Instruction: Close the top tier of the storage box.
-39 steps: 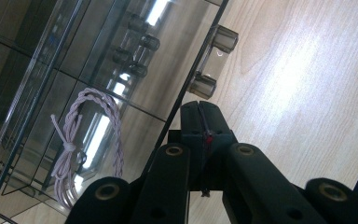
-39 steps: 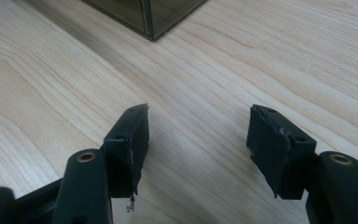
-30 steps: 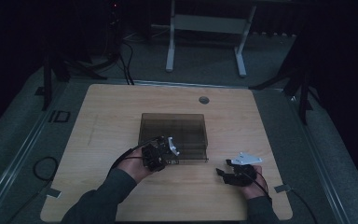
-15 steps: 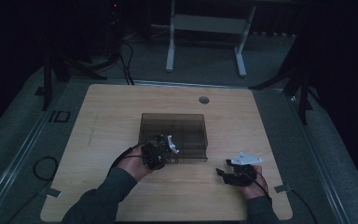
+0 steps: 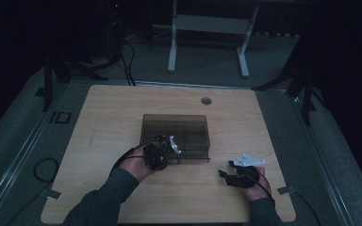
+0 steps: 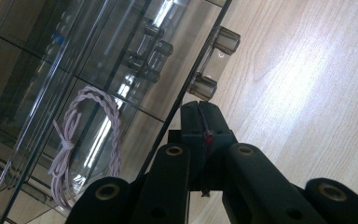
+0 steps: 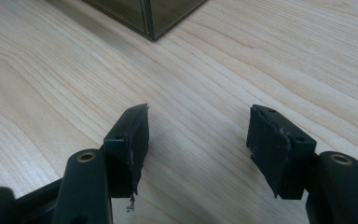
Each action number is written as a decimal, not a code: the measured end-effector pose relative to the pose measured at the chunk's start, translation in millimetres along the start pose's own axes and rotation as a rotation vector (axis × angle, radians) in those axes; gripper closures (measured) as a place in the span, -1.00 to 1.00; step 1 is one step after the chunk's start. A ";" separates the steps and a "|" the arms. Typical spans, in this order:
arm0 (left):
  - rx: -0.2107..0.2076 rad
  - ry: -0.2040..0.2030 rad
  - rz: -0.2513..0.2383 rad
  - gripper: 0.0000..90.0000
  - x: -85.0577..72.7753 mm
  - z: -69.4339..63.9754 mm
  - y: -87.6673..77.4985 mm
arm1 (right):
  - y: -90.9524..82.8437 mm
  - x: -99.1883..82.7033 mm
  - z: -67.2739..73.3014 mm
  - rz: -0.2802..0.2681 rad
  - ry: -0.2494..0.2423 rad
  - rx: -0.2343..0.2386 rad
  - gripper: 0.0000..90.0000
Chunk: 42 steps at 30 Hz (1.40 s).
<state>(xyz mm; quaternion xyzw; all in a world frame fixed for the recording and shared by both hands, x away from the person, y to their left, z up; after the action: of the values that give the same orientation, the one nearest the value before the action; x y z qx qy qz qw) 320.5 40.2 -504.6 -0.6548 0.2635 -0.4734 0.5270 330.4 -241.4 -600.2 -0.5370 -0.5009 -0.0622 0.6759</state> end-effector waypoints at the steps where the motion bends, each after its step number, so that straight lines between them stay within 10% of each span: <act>1: 0.000 0.000 -0.001 1.00 0.1 0.1 0.0 | 0.0 0.0 0.0 0.000 0.000 0.000 -0.13; 42: 0.032 -0.038 -0.018 1.00 4.5 11.5 2.1 | 0.0 0.0 0.0 0.001 -0.001 0.000 -0.13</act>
<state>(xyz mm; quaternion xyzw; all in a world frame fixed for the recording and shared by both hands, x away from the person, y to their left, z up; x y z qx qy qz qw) 332.9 40.8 -505.0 -0.6576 0.2397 -0.4698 0.5380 330.4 -241.4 -600.2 -0.5370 -0.5011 -0.0617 0.6758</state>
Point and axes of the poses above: each handheld gripper's, and its own axes: y roughly forward along the jaws, x roughly out of its top, z roughly to its left, the point moved 5 cm from there along y, roughly forward along the jaws, and after that the axes turned 6 degrees about -x, right-handed, at the moved point
